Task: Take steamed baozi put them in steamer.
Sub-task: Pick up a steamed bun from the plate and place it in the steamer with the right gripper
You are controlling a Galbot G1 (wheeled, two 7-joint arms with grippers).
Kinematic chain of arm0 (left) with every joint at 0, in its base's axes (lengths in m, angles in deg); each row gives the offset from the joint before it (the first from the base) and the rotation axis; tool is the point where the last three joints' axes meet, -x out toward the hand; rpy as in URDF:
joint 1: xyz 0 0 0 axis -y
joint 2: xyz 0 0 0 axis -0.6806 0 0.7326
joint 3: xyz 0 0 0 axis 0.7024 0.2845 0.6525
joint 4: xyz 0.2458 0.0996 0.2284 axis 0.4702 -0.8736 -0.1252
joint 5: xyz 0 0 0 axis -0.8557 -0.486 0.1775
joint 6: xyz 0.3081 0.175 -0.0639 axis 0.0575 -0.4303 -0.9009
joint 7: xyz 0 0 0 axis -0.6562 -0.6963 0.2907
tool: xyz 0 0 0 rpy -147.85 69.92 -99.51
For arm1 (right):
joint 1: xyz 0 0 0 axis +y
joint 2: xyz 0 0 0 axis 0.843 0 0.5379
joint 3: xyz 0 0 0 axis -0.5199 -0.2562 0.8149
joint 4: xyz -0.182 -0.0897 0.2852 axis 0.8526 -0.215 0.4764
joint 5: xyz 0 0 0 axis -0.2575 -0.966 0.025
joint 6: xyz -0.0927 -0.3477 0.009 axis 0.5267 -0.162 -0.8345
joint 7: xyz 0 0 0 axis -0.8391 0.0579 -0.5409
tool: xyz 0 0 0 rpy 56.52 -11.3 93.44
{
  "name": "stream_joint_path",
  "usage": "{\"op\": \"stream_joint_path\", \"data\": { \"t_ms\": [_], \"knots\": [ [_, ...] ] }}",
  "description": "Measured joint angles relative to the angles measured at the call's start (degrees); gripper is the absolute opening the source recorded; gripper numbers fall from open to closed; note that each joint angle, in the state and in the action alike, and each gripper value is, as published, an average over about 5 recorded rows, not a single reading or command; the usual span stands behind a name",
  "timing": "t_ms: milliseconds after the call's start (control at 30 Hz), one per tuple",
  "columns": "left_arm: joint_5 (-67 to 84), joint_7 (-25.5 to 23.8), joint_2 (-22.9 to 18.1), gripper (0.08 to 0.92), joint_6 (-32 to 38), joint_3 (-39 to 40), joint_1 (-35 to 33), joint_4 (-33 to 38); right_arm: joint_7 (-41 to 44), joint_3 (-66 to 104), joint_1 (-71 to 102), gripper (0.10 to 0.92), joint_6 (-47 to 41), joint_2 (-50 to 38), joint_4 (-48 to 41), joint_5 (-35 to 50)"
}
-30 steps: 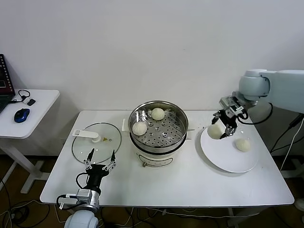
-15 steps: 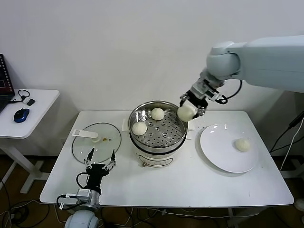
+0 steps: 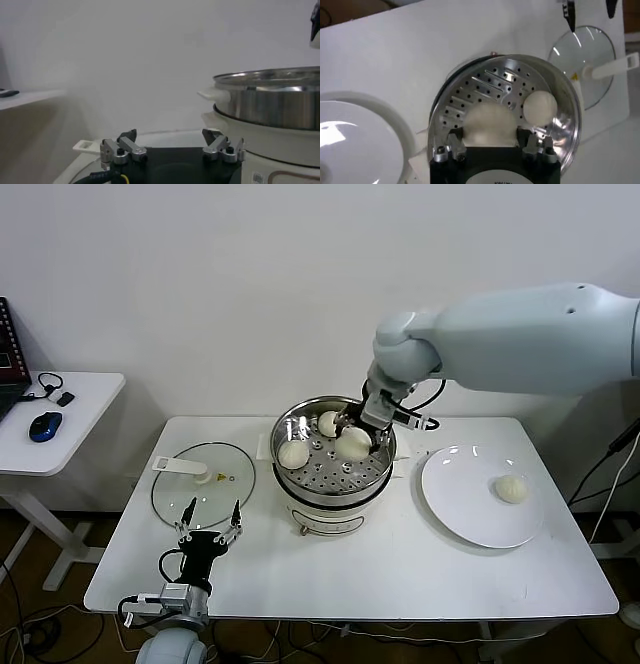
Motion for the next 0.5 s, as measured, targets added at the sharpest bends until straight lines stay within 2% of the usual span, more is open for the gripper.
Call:
{"op": "stream_joint_path", "data": {
  "t_ms": [500],
  "knots": [
    [0.10, 0.17, -0.38, 0.823, 0.22, -0.51, 0.14, -0.53, -0.75, 1.67, 7.42, 0.696, 3.78, 4.93, -5.44, -4.93]
  ]
}}
